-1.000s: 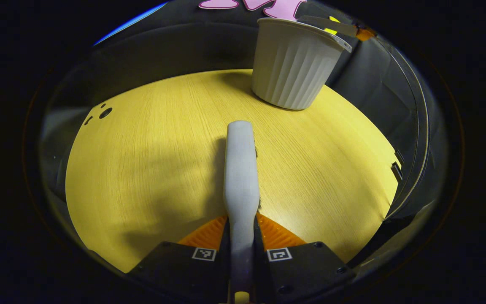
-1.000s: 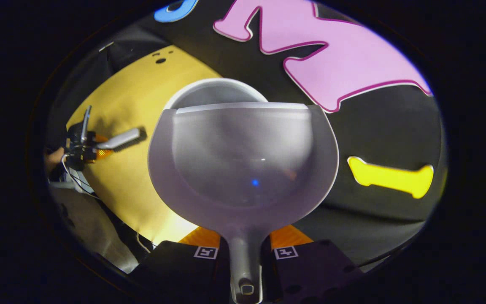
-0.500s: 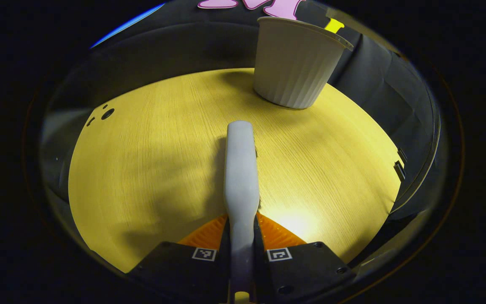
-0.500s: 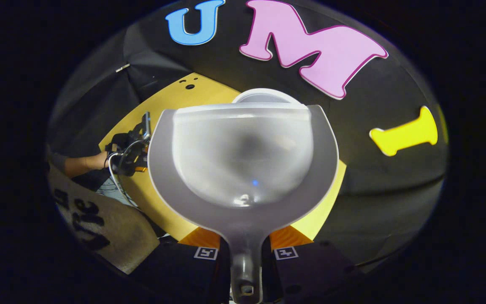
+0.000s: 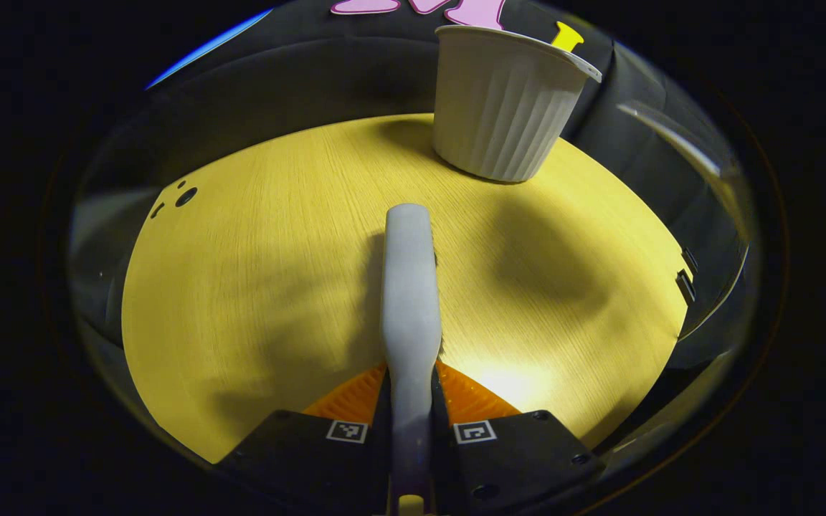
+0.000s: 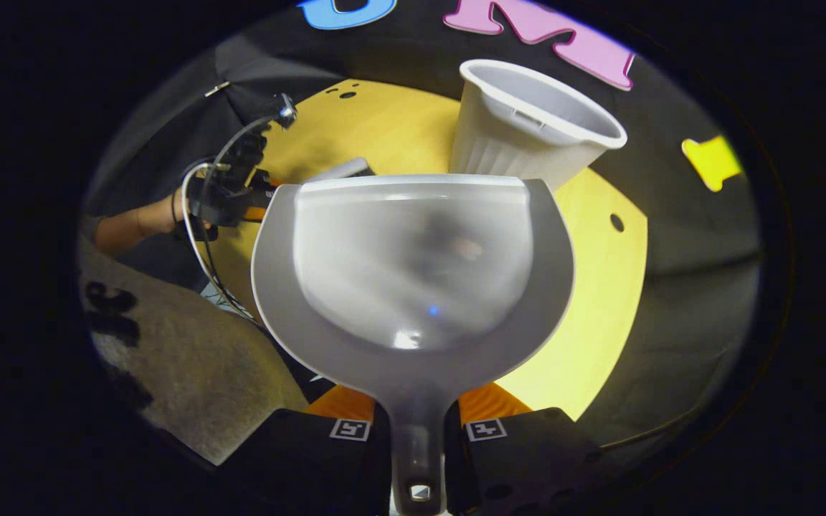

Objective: Pick up the small broom and dustpan from the desktop, sweep the trash into the dustpan with the broom, and then empty the trash into the garbage bin.

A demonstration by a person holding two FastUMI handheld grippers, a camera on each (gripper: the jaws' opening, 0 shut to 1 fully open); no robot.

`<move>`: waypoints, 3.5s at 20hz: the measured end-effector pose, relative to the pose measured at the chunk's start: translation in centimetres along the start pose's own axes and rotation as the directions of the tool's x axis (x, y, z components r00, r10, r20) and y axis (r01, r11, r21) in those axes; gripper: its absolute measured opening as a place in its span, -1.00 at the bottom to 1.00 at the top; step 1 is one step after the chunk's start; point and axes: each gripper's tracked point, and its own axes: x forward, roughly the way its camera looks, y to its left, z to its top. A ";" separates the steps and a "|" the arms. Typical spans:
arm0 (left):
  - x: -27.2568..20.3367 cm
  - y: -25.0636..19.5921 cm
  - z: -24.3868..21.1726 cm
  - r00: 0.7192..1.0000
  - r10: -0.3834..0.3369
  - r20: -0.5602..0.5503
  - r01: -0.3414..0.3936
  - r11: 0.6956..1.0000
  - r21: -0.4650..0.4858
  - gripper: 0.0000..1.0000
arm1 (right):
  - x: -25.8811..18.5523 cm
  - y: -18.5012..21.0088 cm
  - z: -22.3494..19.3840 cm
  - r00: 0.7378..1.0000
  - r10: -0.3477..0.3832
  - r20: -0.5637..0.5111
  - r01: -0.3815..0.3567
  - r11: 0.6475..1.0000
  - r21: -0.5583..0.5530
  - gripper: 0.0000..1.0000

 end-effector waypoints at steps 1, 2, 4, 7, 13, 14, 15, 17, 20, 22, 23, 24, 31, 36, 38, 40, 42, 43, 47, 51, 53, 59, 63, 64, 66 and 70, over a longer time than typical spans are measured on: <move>-0.1 0.0 0.0 1.000 0.002 -0.001 -0.002 1.000 0.000 -0.41 | 1.7 0.4 -0.6 1.000 0.005 -0.011 -0.005 1.000 0.021 -0.34; 0.0 0.0 0.0 1.000 0.005 -0.002 -0.005 1.000 0.004 -0.41 | 3.6 0.8 -1.4 1.000 0.010 -0.026 -0.009 0.999 0.038 -0.34; -0.1 0.1 0.1 1.000 0.012 -0.005 -0.012 1.000 0.014 -0.41 | 7.2 1.7 -2.1 0.999 0.010 -0.040 -0.007 0.998 0.061 -0.34; -0.2 0.1 0.1 1.000 0.026 -0.009 -0.026 1.000 0.017 -0.42 | 11.4 2.5 -2.2 0.999 0.018 -0.028 -0.014 0.993 0.119 -0.34; -0.2 0.0 0.1 0.998 0.059 -0.017 -0.059 0.998 0.013 -0.41 | 15.5 2.8 -2.4 0.999 -0.012 -0.031 0.017 0.985 0.171 -0.33; -0.3 -0.1 0.2 0.998 0.062 -0.016 -0.061 0.998 0.015 -0.41 | 15.8 2.9 -2.5 0.999 -0.015 -0.043 0.022 0.986 0.164 -0.32; -0.3 0.0 0.2 0.998 0.066 -0.015 -0.066 0.998 0.018 -0.40 | 16.0 2.8 -2.6 0.999 -0.024 -0.048 0.031 0.988 0.150 -0.31; -0.3 0.3 -0.1 0.997 0.075 -0.020 -0.074 0.997 0.028 -0.39 | 16.3 3.1 -2.7 0.998 -0.026 -0.052 0.034 0.989 0.145 -0.31; -0.5 0.5 0.1 0.996 0.092 -0.014 -0.092 0.995 0.038 -0.31 | 16.3 3.2 -2.8 0.999 -0.023 -0.047 0.031 0.987 0.157 -0.20; -0.6 0.7 0.3 0.996 0.092 -0.017 -0.091 0.995 0.048 -0.40 | 16.2 3.3 -2.8 0.999 -0.019 -0.050 0.027 0.987 0.158 -0.27; -0.6 0.7 0.2 0.996 0.089 -0.022 -0.088 0.995 0.050 -0.27 | 16.2 3.4 -2.8 0.999 -0.013 -0.053 0.022 0.987 0.162 -0.26; -0.7 0.5 0.1 0.996 0.086 -0.024 -0.084 0.995 0.050 -0.24 | 16.0 3.7 -3.0 0.999 -0.006 -0.053 0.015 0.986 0.167 -0.26; -2.2 -0.1 0.6 0.997 0.073 0.008 -0.074 0.995 0.071 0.04 | 13.6 4.3 -2.7 0.999 0.033 0.010 -0.034 0.975 0.221 0.17; -5.7 -0.2 2.8 0.989 0.107 0.104 -0.113 0.992 0.051 0.22 | 7.7 3.5 -0.7 0.987 -0.032 0.157 -0.007 0.970 0.243 0.29; -7.6 -0.4 4.6 0.976 0.115 0.183 -0.119 0.993 0.012 0.25 | 5.2 2.9 0.7 0.969 -0.069 0.238 0.007 0.968 0.251 0.32; -9.9 -0.6 7.5 0.950 0.108 0.292 -0.107 0.994 -0.018 0.26 | 2.4 2.1 2.9 0.935 -0.116 0.334 0.029 0.967 0.255 0.33; -12.0 -1.1 10.5 0.917 0.074 0.392 -0.075 0.997 -0.014 0.27 | -0.2 1.1 5.6 0.887 -0.179 0.425 0.068 0.962 0.263 0.36; -12.9 -1.6 11.9 0.900 0.056 0.433 -0.061 0.998 -0.003 0.28 | -1.6 0.5 6.8 0.861 -0.213 0.462 0.092 0.958 0.271 0.39; -17.0 -2.8 16.7 0.818 0.082 0.570 -0.104 0.995 0.005 0.33 | -6.7 -0.5 12.1 0.739 -0.278 0.613 0.131 0.953 0.274 0.53; -20.4 -4.0 19.2 0.725 0.138 0.675 -0.190 0.982 0.004 0.42 | -10.3 -1.9 14.8 0.595 -0.335 0.731 0.173 0.941 0.290 0.67; -20.9 -5.0 19.4 0.711 0.150 0.687 -0.205 0.979 -0.002 0.50 | -12.3 -2.6 15.9 0.543 -0.353 0.762 0.188 0.936 0.299 0.82; -22.3 -9.0 20.4 0.677 0.124 0.725 -0.075 0.992 -0.100 0.66 | -15.2 -6.2 16.1 0.453 -0.372 0.810 0.170 0.928 0.332 0.96; -23.5 -9.2 20.8 0.644 0.204 0.737 -0.149 0.979 -0.141 0.79 | -16.3 -7.2 15.2 0.438 -0.341 0.832 0.146 0.940 0.309 0.96; -23.7 -9.7 21.0 0.642 0.203 0.739 -0.159 0.979 -0.130 0.81 | -16.8 -7.1 15.0 0.430 -0.331 0.840 0.143 0.944 0.298 0.96; -23.8 -10.4 21.2 0.638 0.211 0.741 -0.182 0.976 -0.121 0.86 | -17.5 -7.3 14.6 0.412 -0.313 0.855 0.143 0.950 0.279 0.96; -24.0 -11.7 21.3 0.626 0.259 0.736 -0.164 0.966 -0.200 0.86 | -18.3 -8.3 13.4 0.401 -0.292 0.868 0.136 0.956 0.259 0.96</move>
